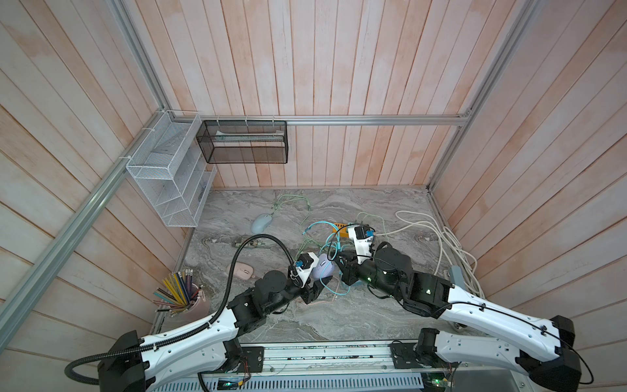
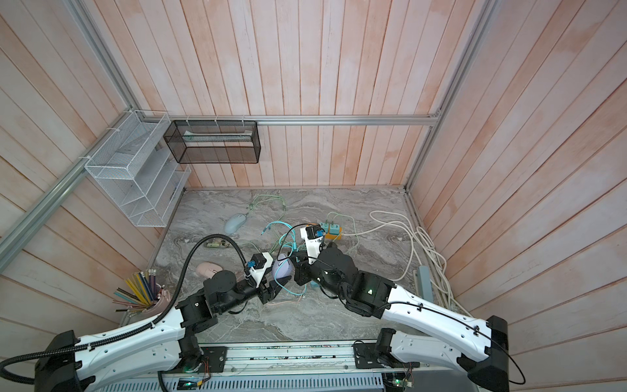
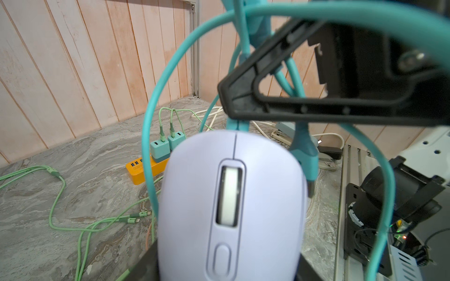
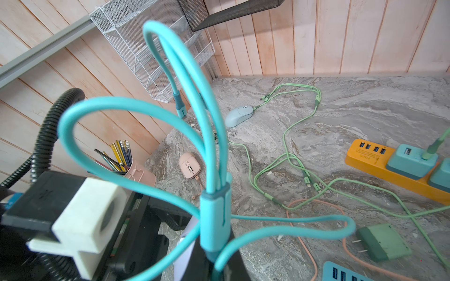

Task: Unplug the wireless mouse
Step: Remove the power cord from the mouse.

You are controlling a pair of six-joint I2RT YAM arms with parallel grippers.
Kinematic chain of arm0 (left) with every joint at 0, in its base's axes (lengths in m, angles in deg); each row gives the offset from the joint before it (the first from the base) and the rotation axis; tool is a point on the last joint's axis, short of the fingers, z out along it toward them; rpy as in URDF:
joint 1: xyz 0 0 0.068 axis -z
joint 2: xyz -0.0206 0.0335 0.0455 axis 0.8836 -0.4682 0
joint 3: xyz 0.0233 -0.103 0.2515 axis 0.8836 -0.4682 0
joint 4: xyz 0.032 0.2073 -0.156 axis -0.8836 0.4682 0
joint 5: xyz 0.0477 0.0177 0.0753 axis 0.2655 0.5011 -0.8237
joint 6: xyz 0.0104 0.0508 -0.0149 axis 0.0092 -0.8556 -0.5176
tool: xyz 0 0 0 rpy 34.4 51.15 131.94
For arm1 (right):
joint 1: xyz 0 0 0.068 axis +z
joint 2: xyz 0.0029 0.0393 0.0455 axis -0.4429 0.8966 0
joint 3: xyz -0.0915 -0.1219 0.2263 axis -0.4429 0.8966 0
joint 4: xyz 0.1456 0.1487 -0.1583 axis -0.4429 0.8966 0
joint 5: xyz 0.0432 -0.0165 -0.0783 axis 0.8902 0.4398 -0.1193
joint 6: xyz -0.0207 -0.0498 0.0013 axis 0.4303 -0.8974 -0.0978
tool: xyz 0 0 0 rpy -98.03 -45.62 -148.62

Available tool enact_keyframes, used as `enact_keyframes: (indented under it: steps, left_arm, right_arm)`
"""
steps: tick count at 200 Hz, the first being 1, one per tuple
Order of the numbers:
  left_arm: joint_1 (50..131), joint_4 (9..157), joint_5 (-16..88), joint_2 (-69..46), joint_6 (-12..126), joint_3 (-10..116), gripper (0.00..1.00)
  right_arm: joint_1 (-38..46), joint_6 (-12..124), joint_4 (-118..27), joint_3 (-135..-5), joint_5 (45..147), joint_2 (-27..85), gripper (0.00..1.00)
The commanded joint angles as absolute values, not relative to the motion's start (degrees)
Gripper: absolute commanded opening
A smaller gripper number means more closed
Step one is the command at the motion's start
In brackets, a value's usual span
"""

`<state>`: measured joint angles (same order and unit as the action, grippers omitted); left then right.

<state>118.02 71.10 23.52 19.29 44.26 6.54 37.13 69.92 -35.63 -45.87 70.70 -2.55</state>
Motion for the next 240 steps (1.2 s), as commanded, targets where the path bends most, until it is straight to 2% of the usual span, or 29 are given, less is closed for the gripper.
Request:
enact_keyframes:
  steps: [1, 90, 151, 240]
  left_arm:
    - [115.8, 84.7, 13.7, 18.0, 48.0, 3.7, 0.35]
    - [115.4, 84.9, 14.8, 17.7, 48.0, 3.8, 0.34]
    - [115.3, 84.5, 15.7, 17.9, 47.8, 3.4, 0.29]
    - [115.2, 84.6, 15.9, 17.8, 47.8, 3.4, 0.29]
  right_arm:
    - [36.5, 69.9, -44.5, -47.5, 60.7, -9.1, 0.00]
    - [35.7, 66.2, -44.9, -50.7, 56.0, -10.0, 0.00]
    - [32.9, 67.1, -52.4, -47.7, 62.2, -13.2, 0.00]
    - [26.7, 66.2, -51.3, -54.9, 67.9, -11.4, 0.00]
